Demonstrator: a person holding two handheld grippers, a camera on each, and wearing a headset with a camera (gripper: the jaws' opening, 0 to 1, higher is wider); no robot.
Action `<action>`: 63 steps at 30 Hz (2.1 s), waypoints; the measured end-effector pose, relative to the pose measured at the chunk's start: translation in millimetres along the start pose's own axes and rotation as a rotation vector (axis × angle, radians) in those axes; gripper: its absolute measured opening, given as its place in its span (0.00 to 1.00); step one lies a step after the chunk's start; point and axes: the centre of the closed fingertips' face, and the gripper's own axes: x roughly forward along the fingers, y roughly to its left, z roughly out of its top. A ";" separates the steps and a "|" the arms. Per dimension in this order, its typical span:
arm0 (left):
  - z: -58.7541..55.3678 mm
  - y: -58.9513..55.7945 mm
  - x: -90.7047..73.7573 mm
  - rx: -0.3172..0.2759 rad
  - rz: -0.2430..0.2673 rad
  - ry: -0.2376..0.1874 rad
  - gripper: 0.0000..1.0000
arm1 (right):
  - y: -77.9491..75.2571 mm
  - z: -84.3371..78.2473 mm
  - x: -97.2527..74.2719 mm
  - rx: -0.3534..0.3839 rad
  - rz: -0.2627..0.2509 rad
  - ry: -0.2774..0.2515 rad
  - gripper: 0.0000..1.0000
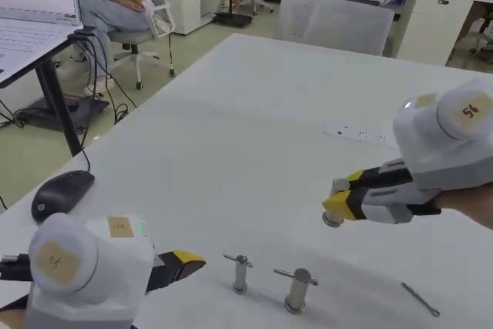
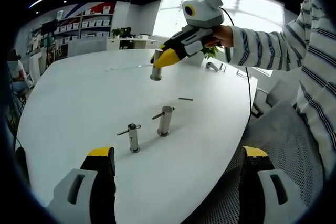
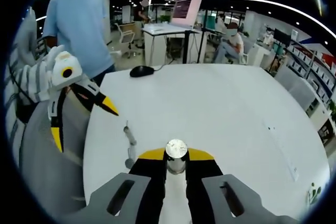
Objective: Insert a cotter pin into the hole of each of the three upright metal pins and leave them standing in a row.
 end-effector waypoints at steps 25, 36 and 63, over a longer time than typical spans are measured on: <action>-1.1 -3.6 0.3 -0.002 -0.013 0.029 0.99 | 53.5 -55.0 -25.2 0.047 0.100 -0.009 0.13; 1.5 -4.3 2.1 0.013 -0.017 0.033 0.99 | 76.8 -75.9 -18.6 0.056 0.119 -0.006 0.13; -6.9 -12.8 9.3 0.023 -0.044 0.081 0.99 | 98.0 -113.0 -7.8 0.034 0.147 -0.004 0.13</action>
